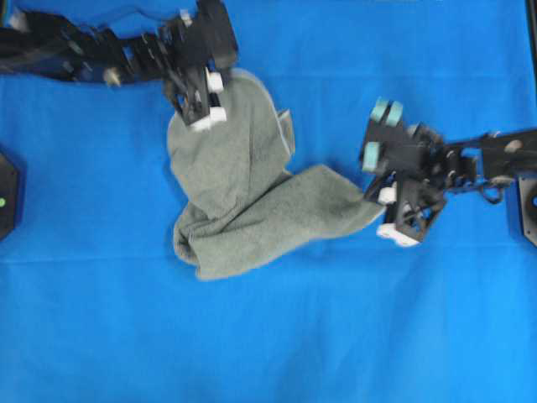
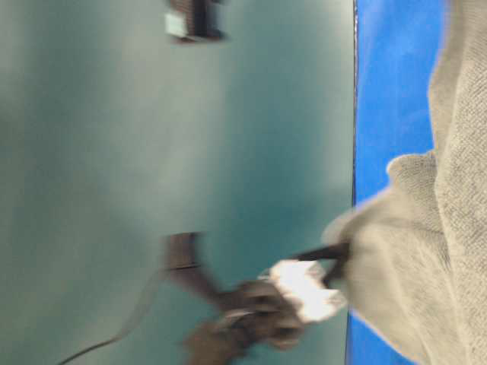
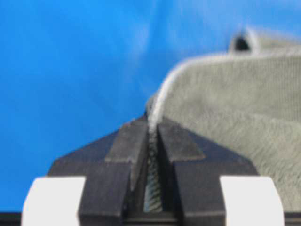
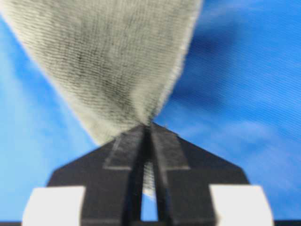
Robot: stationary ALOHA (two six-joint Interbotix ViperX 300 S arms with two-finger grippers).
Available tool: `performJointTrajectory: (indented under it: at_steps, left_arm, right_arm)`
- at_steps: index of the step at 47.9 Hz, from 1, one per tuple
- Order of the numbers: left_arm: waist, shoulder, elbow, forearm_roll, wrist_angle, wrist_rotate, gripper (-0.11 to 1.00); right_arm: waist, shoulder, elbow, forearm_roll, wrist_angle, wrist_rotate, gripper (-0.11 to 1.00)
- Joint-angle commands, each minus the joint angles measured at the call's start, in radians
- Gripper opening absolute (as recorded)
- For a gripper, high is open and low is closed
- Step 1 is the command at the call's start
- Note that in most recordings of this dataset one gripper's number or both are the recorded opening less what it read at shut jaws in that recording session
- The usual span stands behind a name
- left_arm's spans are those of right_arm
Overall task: Fold a large towel.
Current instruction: 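Lift the towel with both grippers and shake it out flat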
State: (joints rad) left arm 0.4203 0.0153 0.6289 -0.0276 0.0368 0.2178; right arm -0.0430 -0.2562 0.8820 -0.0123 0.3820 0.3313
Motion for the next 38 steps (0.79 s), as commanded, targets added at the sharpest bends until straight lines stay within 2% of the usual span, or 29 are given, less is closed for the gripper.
performJointTrajectory:
  at_steps: [1, 9, 16, 24, 31, 38]
  left_arm:
    - [0.012, -0.153, -0.034, 0.000, 0.058, 0.008, 0.02]
    - [0.021, -0.325, -0.043, -0.002, 0.100, 0.008, 0.02]
    - [0.023, -0.471, -0.049, 0.000, 0.110, 0.006, 0.02]
    - [0.023, -0.640, -0.058, 0.000, 0.124, 0.003, 0.02]
    - [0.026, -0.753, -0.046, 0.000, 0.138, -0.023, 0.02]
    - [-0.008, -0.861, -0.038, -0.009, 0.161, -0.075, 0.02]
  right_arm:
    - [-0.023, -0.115, -0.035, -0.021, 0.097, 0.002, 0.03]
    - [-0.086, -0.311, -0.101, -0.124, 0.258, 0.006, 0.03]
    - [-0.163, -0.439, -0.173, -0.245, 0.295, 0.035, 0.03]
    - [-0.241, -0.532, -0.264, -0.337, 0.305, 0.066, 0.03]
    - [-0.270, -0.561, -0.330, -0.364, 0.304, 0.066, 0.03]
    - [-0.264, -0.566, -0.413, -0.348, 0.314, 0.069, 0.03]
